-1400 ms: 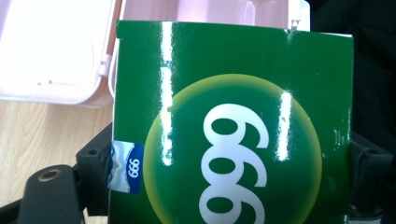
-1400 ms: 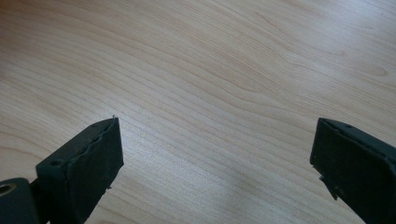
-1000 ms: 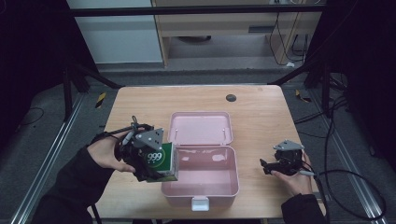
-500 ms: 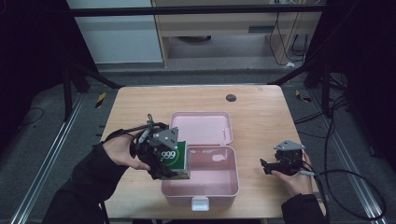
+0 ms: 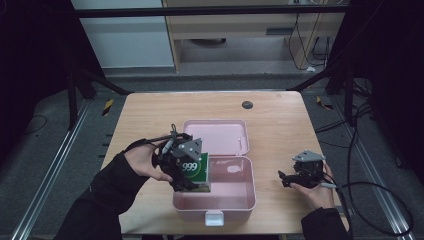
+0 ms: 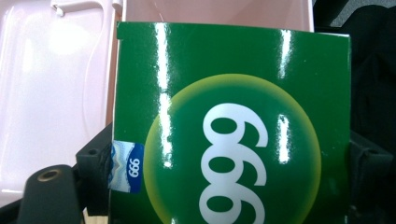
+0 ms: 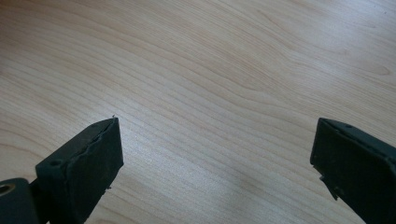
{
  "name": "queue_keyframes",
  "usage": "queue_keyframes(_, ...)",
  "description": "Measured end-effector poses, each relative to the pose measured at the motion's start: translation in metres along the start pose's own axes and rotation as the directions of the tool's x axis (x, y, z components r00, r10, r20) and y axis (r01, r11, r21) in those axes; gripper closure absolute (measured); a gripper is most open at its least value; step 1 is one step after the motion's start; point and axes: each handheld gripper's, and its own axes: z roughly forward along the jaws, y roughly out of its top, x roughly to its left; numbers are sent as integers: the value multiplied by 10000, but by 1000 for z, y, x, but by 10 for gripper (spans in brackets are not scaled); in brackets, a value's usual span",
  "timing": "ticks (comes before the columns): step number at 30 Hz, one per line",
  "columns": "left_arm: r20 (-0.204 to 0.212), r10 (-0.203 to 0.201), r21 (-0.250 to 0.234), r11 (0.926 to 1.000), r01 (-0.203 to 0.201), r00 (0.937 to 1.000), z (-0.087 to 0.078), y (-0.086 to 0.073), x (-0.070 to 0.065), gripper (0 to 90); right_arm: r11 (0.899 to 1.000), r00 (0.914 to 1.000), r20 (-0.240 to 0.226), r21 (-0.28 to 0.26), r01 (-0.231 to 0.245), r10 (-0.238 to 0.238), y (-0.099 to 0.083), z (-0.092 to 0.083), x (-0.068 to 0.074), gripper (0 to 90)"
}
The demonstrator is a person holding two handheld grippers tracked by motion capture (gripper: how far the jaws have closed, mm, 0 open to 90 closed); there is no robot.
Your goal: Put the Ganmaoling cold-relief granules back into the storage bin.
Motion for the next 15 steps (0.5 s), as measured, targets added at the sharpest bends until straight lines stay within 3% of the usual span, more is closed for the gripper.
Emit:
queue_keyframes(5, 3, 33, 146, 9999, -33, 10000, 6, -5, 4, 143, 10000, 10000, -9, 20, 44, -44, 0, 1, 0, 27)
queue_keyframes(10, 50, -263, 42, 9996, 263, 9996, 14, -9, 6, 143, 10000, 10000, -30, 60, 20, -20, 0, 1, 1, 27)
queue_keyframes(15, -12, -209, 310, 9993, 209, 9998, 22, -15, 8, 143, 10000, 10000, -27, 57, 68, -68, -1, 2, 1, 27)
